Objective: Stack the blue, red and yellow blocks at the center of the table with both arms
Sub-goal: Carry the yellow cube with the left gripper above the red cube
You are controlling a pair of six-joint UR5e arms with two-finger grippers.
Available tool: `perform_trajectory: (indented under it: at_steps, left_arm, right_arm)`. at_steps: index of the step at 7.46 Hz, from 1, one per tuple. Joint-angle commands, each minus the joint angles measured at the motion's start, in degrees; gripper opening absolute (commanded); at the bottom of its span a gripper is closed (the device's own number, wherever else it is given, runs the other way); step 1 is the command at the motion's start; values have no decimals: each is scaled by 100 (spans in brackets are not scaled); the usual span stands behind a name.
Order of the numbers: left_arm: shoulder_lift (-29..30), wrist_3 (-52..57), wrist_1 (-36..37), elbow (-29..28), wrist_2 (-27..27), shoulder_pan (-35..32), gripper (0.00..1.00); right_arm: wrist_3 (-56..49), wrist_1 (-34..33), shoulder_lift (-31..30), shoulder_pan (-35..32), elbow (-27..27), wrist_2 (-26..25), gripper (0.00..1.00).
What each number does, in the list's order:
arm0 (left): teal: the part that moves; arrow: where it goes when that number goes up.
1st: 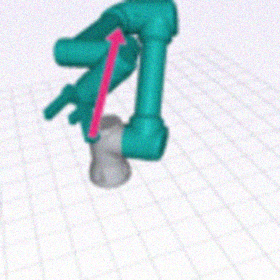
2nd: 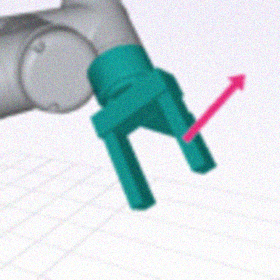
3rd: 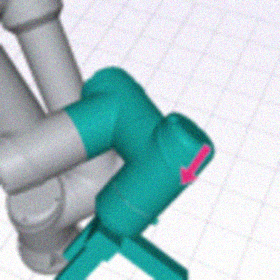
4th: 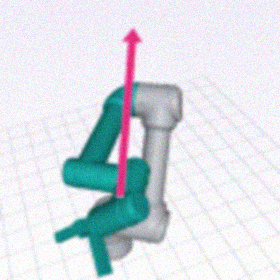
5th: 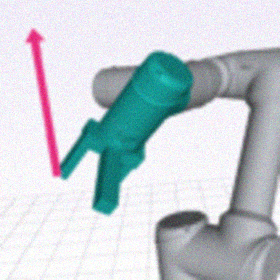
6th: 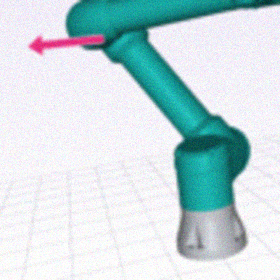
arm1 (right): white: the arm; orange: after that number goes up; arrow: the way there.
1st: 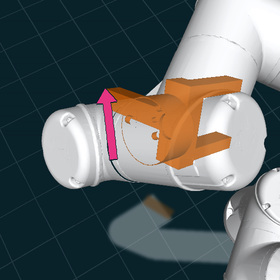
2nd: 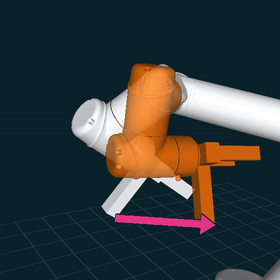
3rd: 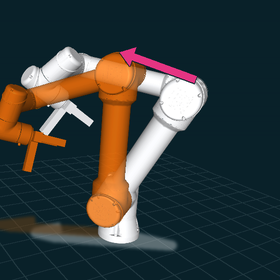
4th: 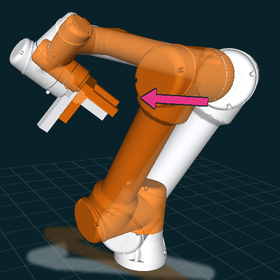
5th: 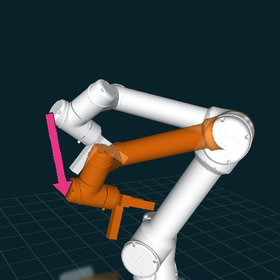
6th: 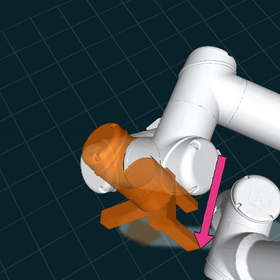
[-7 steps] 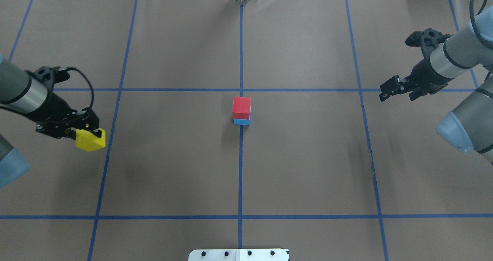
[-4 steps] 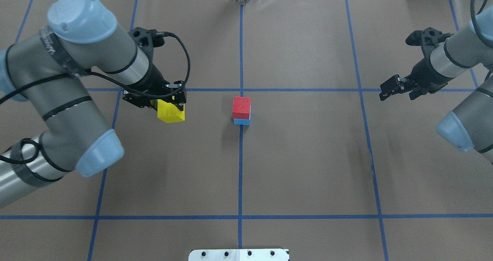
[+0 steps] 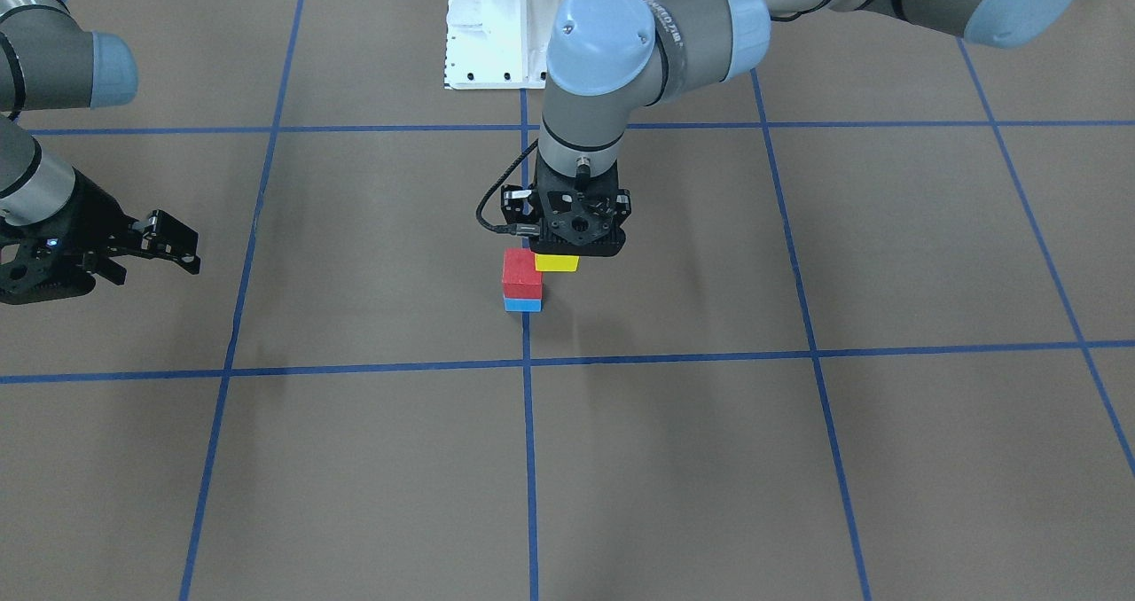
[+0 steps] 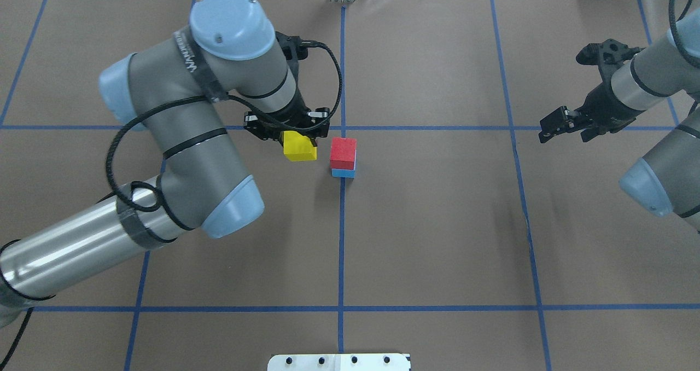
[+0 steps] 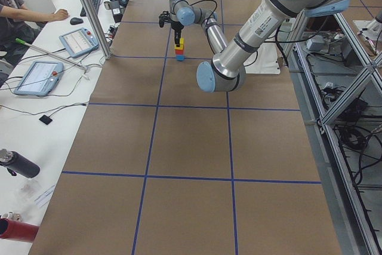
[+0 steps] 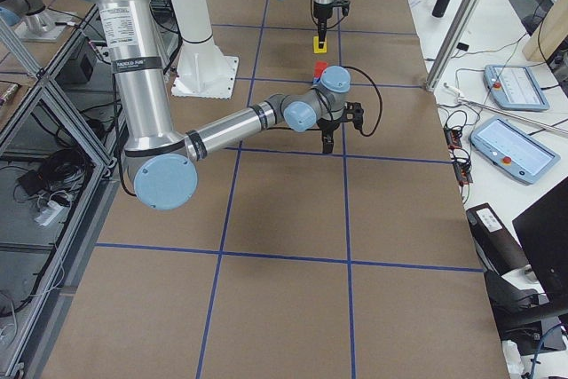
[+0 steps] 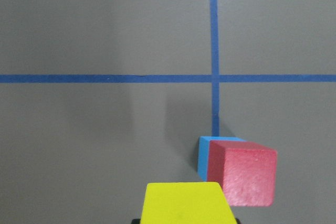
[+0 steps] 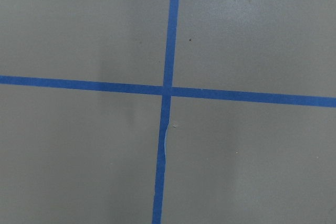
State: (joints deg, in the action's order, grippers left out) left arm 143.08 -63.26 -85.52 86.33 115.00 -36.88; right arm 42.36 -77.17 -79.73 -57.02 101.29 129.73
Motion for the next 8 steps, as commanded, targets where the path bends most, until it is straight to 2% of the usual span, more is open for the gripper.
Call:
perform_trajectory:
  at_steps: [1, 8]
  left_arm:
    - [167, 33, 1, -301, -144, 163, 0]
    - [379, -204, 1, -574, -135, 172, 0]
  right_arm:
    - [0, 0, -7, -2, 31, 0, 100]
    - [0, 0, 1, 7, 5, 0, 100]
